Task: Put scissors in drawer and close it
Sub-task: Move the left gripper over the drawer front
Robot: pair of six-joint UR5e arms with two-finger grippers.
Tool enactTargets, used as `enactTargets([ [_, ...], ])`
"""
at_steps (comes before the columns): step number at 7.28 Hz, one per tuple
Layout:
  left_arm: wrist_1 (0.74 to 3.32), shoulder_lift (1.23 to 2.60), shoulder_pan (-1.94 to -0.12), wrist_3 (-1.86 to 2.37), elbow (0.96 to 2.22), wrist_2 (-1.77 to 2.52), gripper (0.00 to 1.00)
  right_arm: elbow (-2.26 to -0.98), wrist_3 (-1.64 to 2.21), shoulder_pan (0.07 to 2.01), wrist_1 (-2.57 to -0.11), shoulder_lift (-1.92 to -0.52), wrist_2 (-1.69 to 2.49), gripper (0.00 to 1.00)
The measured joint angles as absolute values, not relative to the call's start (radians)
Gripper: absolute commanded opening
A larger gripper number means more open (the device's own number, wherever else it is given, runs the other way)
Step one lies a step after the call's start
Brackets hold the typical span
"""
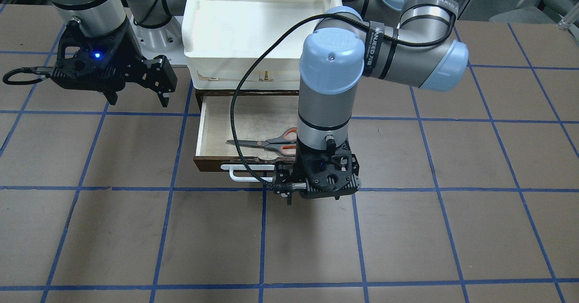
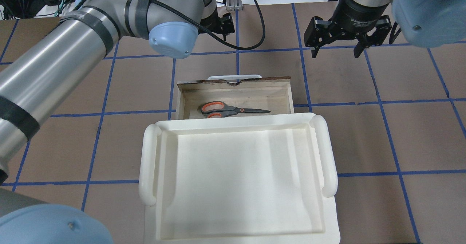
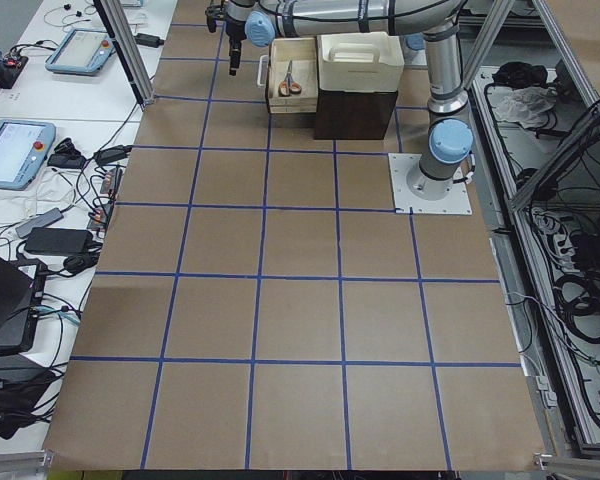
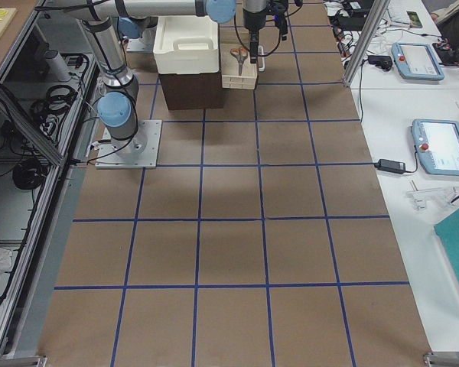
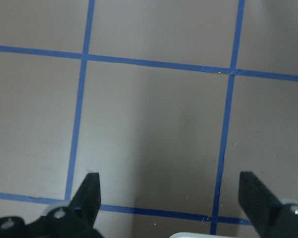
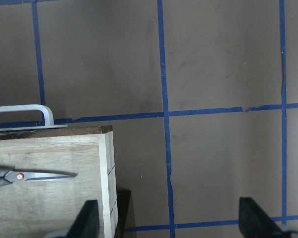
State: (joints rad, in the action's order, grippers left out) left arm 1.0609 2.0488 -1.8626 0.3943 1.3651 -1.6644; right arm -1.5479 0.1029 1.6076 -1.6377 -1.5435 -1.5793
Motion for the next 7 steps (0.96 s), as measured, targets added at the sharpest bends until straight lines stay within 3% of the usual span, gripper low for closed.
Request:
enactTargets([
  [7, 1.257, 2.195, -1.888, 0.331, 1.275, -1.517, 1.00, -1.549, 0.118, 1.606, -1.631, -1.551, -1.591, 1.00],
])
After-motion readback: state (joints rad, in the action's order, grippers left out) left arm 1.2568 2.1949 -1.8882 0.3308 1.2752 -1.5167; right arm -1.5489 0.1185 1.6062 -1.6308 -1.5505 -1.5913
